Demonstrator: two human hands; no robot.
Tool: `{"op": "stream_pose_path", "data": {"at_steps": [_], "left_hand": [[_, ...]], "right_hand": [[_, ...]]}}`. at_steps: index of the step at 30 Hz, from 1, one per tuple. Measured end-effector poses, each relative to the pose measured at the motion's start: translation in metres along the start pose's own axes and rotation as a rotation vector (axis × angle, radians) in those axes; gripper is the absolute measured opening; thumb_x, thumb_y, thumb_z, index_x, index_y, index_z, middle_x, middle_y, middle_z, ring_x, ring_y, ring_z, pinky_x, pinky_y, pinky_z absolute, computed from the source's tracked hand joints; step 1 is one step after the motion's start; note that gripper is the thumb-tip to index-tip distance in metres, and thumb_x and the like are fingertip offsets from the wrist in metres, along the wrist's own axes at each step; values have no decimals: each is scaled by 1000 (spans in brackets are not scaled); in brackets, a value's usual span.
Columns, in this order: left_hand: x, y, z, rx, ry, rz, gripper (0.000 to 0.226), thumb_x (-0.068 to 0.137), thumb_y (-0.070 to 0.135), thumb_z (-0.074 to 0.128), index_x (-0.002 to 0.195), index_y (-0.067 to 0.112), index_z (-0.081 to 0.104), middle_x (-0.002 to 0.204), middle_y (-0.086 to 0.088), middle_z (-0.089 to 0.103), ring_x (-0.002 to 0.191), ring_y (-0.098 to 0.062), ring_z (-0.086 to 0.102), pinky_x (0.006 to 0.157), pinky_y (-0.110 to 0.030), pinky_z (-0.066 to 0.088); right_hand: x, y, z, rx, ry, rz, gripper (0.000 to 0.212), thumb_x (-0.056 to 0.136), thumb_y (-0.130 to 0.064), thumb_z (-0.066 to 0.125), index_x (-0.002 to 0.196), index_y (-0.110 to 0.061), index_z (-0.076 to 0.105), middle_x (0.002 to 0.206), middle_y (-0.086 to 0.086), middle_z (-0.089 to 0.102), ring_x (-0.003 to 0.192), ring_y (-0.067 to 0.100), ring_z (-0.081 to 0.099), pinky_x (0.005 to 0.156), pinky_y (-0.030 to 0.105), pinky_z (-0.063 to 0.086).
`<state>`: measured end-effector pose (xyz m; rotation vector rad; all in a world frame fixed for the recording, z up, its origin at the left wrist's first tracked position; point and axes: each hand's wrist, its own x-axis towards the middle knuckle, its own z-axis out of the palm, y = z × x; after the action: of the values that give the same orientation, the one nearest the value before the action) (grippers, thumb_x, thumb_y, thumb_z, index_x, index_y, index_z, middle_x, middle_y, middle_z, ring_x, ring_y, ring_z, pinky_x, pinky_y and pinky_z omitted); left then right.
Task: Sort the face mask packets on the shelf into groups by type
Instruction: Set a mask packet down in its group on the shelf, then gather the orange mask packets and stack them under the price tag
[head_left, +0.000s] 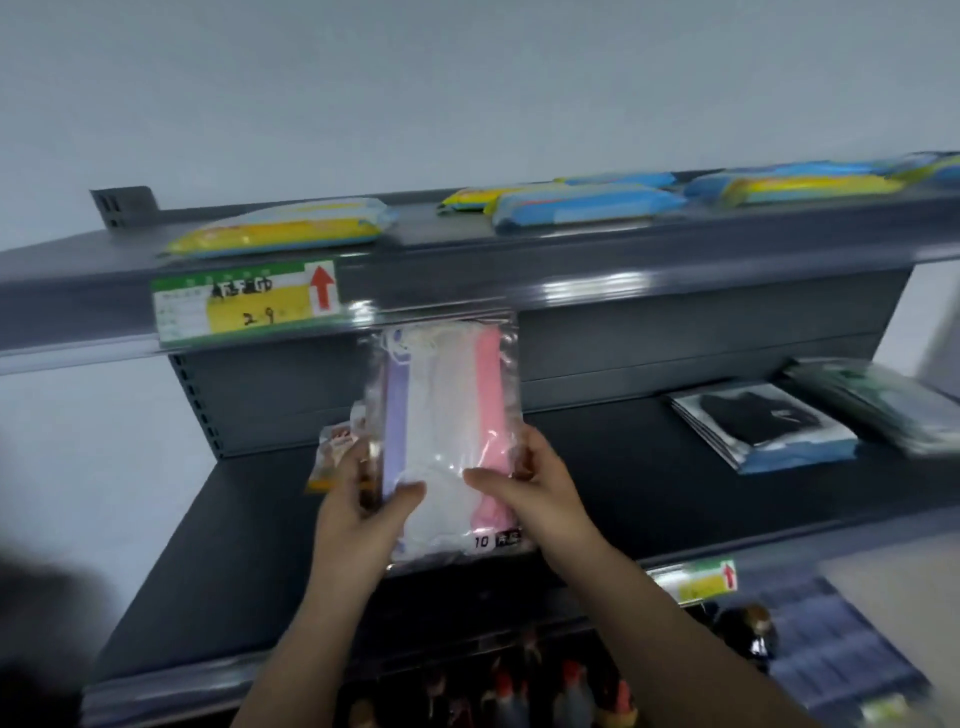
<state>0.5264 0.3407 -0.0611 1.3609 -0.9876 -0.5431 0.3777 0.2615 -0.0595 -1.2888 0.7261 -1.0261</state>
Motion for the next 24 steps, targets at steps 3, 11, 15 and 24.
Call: {"op": "stream_pose_path", "data": {"at_steps": [3, 11, 15, 24], "left_hand": [[7, 3, 43, -3, -53, -57, 51, 81, 6, 68, 129, 13, 50, 113, -2, 64, 104, -22, 60, 73, -21, 46], [20, 1, 146, 87, -168, -254, 23, 83, 10, 65, 81, 24, 47, 75, 5, 50, 69, -9, 51, 52, -11, 39], [29, -15, 181, 202, -173, -263, 12, 84, 8, 63, 88, 13, 53, 69, 2, 52, 50, 7, 54, 49, -8, 38], [45, -30, 220, 362, -194, -351, 67, 75, 40, 68, 126, 0, 51, 122, -19, 61, 117, -32, 56, 94, -36, 43]], "right_hand": [[3, -8, -43, -6, 74, 4, 55, 70, 6, 75, 118, -8, 51, 93, 1, 65, 73, 9, 66, 58, 18, 54], [31, -10, -139, -119, 189, 123, 55, 75, 5, 71, 123, 1, 45, 93, 12, 64, 54, 13, 65, 43, 20, 50], [52, 2, -173, -199, 197, 166, 51, 75, 3, 72, 119, 10, 47, 60, 3, 67, 39, 9, 61, 39, 16, 45], [98, 29, -211, -633, 156, 268, 63, 62, -34, 85, 110, -9, 54, 96, 13, 68, 84, 30, 66, 80, 42, 55]]}}
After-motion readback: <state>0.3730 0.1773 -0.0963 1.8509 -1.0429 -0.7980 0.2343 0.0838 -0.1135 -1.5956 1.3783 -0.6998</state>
